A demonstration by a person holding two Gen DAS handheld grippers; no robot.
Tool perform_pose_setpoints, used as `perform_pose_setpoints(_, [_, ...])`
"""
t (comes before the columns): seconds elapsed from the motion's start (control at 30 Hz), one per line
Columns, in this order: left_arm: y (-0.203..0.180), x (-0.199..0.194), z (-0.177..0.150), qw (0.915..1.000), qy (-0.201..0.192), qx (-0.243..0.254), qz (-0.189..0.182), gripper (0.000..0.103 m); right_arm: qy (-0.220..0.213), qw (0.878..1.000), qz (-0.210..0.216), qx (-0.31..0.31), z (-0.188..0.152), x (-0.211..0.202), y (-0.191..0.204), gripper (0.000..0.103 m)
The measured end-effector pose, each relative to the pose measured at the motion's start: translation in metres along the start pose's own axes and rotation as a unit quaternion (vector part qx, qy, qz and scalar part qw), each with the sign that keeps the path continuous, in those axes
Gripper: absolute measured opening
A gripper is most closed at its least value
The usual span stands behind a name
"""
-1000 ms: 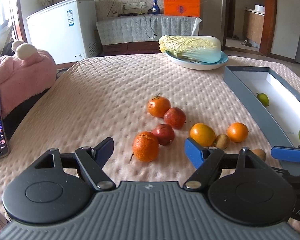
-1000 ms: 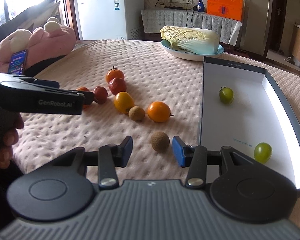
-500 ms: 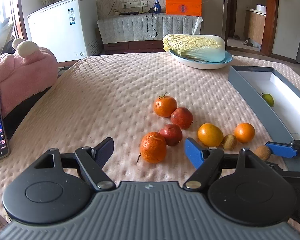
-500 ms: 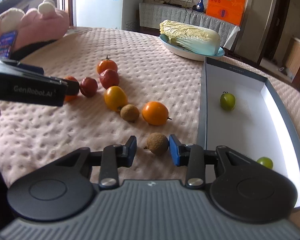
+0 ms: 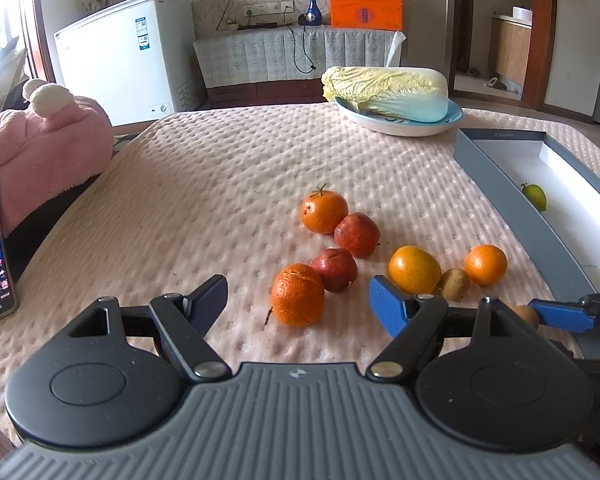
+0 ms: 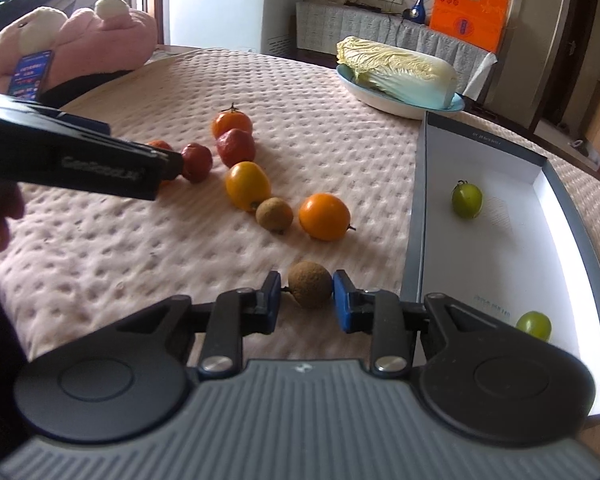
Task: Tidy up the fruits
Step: 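Close the right gripper on the small brown round fruit and lift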
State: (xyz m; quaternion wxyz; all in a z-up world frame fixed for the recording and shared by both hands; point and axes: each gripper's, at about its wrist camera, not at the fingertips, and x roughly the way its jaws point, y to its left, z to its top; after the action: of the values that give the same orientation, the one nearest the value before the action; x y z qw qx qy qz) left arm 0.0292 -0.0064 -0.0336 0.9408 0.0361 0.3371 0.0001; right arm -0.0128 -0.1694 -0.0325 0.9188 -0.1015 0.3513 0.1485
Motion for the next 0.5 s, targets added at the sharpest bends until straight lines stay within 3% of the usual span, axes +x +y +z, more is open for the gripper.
perform_pose_setpoints(0.27, [0.001, 0.006, -0.001, 1.0, 0.005, 0.007, -0.005, 0.082, 0.002, 0.999, 0.035, 0.03, -0.004, -0.011, -0.006, 0.031])
perform_pose_setpoints(0.5, [0.003, 0.013, -0.001, 0.9999, 0.011, -0.001, -0.013, 0.08, -0.031, 0.996, 0.057, 0.056, 0.002, -0.027, -0.015, 0.031])
